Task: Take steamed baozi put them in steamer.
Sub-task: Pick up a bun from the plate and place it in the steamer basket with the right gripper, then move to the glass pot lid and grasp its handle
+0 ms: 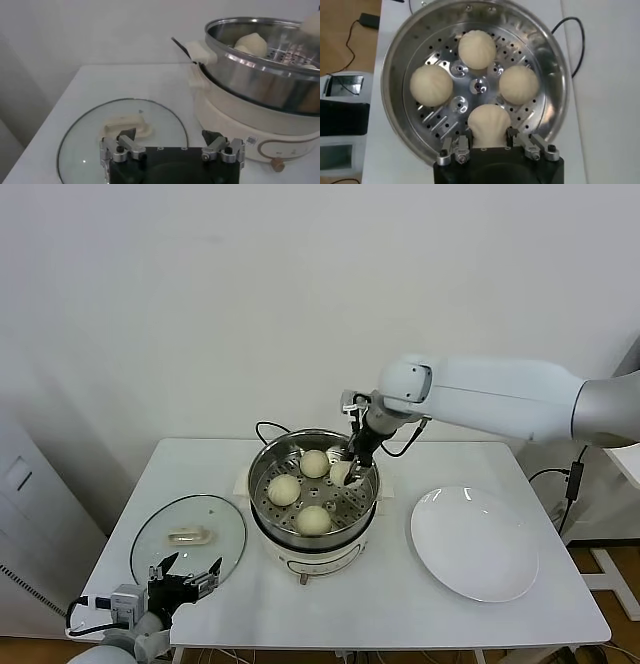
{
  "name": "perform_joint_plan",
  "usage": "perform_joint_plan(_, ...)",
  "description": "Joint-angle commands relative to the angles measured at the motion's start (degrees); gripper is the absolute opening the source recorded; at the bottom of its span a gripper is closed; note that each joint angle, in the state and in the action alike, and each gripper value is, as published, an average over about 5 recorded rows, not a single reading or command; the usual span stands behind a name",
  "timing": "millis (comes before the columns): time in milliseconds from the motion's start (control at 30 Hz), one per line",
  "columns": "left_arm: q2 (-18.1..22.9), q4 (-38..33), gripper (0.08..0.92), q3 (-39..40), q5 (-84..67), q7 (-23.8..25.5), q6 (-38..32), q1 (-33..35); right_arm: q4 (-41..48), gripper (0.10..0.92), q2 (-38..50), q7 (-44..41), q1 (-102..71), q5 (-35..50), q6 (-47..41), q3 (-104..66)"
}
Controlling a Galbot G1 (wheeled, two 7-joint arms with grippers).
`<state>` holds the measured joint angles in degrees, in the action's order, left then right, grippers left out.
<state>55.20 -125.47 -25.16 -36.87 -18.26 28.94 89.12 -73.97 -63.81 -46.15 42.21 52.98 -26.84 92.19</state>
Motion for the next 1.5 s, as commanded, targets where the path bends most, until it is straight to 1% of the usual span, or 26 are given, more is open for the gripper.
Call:
perform_joint_plan(33,0.35,0.02,0.823,0.05,0.07,-0.02,0.05,0.1,1.44,0.424,-1.33,2.9,-5.5,-1.45,-0.88,-1.82)
perform_joint_plan(367,0.53,0.12,0.823,-0.05,0.1,-0.04,0.04,0.08,2.32,0.433,-1.22,4.11,-7.51,-2.7,-0.84,-3.08)
perform_joint_plan(467,0.55,0.17,0.823,-0.09,0.1,-0.04,0.02,0.12,2.27,0.49,-1.08,4.01,-7.57,-2.52,-0.72,-3.45)
perform_joint_plan(667,0.62,0.27,0.823,-0.15,0.09,0.0,-0.1,0.2,1.7,0.662,0.81,2.76,-5.77,-1.12,-0.5,-4.93)
perform_joint_plan(800,0.66,0.14,0.823,-0.35,0.09,0.01,-0.13,0.4,1.6,0.774,4.91,1.73,-3.87,0.11,-0.18,-8.08)
perform_joint_plan(900,0.71,-0.08,0.823,-0.75,0.05,0.0,-0.1,0.47,0.95,0.815,9.5,1.95,-4.16,1.58,0.09,-12.01)
perform_joint_plan(1033,1.06,-0.32,0.823,-1.12,0.02,-0.19,0.09,0.04,-0.53,0.822,16.48,4.57,-8.03,2.51,1.61,-20.53)
perform_joint_plan(1167,1.54,-0.65,0.823,-1.4,0.09,-0.4,0.26,-0.25,-1.64,0.823,23.06,8.67,-16.02,2.12,6.28,-33.06)
perform_joint_plan(1367,0.97,-0.88,0.823,-1.64,0.06,-0.29,0.22,-1.11,-4.3,0.823,30.86,17.71,-37.41,0.22,13.58,-55.83)
perform_joint_plan(1500,0.26,-0.52,0.823,-1.42,-0.57,-0.16,0.14,-2.55,-7.21,0.823,33.23,23.34,-52.45,-0.43,19.13,-70.45)
